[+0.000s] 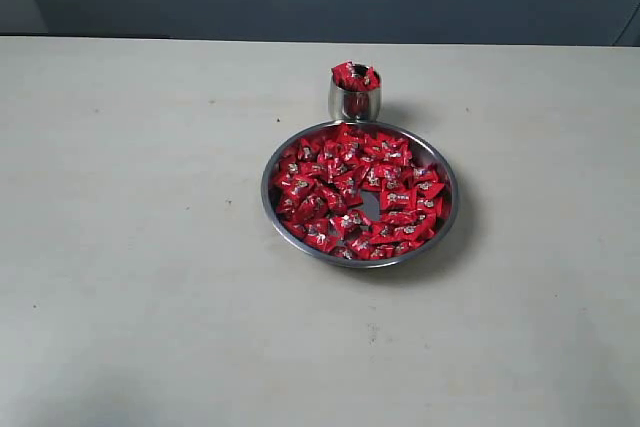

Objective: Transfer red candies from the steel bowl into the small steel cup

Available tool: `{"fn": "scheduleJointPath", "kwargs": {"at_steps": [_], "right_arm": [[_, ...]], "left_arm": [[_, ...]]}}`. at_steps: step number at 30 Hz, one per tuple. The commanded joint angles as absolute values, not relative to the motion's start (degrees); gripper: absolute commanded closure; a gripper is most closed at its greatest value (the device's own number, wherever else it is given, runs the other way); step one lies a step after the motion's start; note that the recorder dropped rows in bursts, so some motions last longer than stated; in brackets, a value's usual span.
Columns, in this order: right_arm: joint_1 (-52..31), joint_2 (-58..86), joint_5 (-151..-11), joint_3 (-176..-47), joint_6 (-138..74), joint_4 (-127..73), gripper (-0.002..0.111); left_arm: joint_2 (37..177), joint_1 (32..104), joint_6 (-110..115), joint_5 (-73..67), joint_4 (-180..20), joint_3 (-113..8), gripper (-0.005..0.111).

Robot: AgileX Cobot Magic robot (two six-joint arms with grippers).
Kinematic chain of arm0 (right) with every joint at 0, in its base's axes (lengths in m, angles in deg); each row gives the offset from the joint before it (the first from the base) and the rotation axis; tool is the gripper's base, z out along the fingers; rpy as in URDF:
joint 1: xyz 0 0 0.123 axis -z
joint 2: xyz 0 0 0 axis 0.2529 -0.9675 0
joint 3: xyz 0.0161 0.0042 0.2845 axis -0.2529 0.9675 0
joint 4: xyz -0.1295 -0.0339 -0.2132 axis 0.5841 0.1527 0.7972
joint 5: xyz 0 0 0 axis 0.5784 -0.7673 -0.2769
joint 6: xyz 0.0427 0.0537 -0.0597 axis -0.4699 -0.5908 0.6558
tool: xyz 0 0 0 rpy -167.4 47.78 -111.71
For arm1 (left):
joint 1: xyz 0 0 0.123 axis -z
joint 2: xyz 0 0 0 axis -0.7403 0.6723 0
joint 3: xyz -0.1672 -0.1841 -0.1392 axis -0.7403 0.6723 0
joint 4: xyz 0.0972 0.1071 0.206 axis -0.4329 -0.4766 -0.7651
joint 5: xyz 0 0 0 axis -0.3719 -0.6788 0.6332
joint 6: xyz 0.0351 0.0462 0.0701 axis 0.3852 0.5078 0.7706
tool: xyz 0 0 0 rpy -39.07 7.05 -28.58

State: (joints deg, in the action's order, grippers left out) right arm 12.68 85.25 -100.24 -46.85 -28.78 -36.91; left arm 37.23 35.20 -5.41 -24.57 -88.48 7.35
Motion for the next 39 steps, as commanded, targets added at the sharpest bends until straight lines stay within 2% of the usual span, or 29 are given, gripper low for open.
{"fn": "scheduleJointPath", "kwargs": {"at_steps": [1,39], "right_arm": [[12.9,85.6,-100.9,-46.6,-28.8,-36.9,0.108],[10.6,85.6,-102.0,-46.6,-28.8,-36.7,0.108]], "left_arm": [[37.0,35.3,-5.6,-24.2,-88.6,7.7,0.106],[37.0,35.3,-5.6,-24.2,-88.6,7.7,0.106]]}}
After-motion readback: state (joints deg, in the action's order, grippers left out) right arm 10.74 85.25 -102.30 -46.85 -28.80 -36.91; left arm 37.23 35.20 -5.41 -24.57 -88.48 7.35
